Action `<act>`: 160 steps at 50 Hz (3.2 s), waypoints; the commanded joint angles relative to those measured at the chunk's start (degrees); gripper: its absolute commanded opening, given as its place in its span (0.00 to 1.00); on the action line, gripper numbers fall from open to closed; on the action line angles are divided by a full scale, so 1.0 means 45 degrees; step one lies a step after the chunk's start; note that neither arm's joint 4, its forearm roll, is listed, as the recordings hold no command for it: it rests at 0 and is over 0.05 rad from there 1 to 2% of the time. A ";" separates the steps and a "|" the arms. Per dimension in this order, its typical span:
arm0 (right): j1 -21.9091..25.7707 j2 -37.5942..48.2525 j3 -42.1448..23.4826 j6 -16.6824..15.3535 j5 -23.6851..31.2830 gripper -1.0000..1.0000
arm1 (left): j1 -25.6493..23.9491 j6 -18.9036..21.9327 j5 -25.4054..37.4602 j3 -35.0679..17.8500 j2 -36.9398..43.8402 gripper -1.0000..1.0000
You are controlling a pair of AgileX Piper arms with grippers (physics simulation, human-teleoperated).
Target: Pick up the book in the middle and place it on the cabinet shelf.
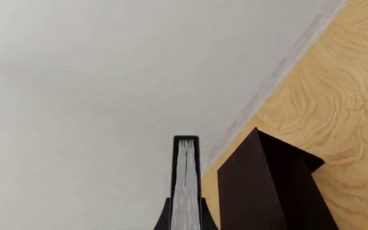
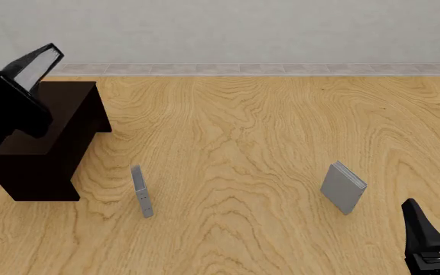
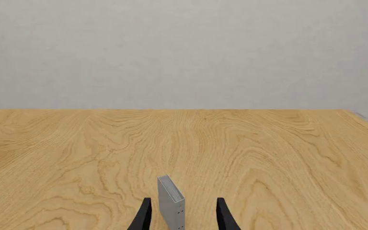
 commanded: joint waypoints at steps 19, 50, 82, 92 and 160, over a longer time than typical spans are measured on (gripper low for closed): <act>0.0000 -0.0001 0.0000 0.0005 0.0000 1.00 | 0.0080 0.0978 -0.1261 0.0481 0.0755 0.00; -0.0001 0.0001 0.0000 0.0005 0.0000 1.00 | 0.0373 0.1031 -0.1475 0.1050 0.1519 0.00; 0.0001 0.0001 0.0000 0.0001 0.0000 1.00 | 0.0467 0.0863 -0.1515 0.1483 0.2040 0.00; 0.0000 -0.0001 0.0000 0.0001 0.0000 1.00 | 0.0520 0.0789 -0.1597 0.1674 0.2284 0.00; -0.0002 -0.0003 0.0000 0.0005 0.0001 1.00 | -0.2399 -0.4229 0.6167 -0.1085 -0.2173 1.00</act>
